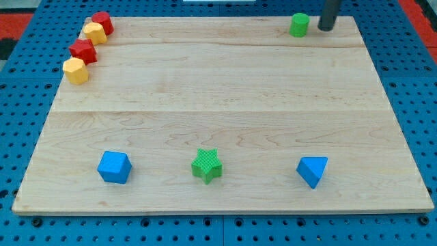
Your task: Move the green circle towards the left side
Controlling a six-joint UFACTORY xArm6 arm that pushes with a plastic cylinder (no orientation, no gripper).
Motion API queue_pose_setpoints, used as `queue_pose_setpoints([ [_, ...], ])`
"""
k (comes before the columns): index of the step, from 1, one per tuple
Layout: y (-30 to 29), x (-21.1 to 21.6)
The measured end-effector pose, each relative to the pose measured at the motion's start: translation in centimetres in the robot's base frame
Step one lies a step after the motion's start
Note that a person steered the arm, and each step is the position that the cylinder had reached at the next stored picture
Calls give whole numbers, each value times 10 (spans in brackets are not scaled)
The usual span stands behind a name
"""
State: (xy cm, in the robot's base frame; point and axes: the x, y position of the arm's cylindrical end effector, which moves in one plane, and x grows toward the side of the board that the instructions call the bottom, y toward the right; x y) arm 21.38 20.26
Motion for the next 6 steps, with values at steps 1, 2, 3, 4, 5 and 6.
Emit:
queue_pose_setpoints([
  [1, -34, 1],
  [2, -101, 16],
  [3, -139, 14],
  [4, -155, 3],
  [5, -212, 2],
  [6, -231, -8],
])
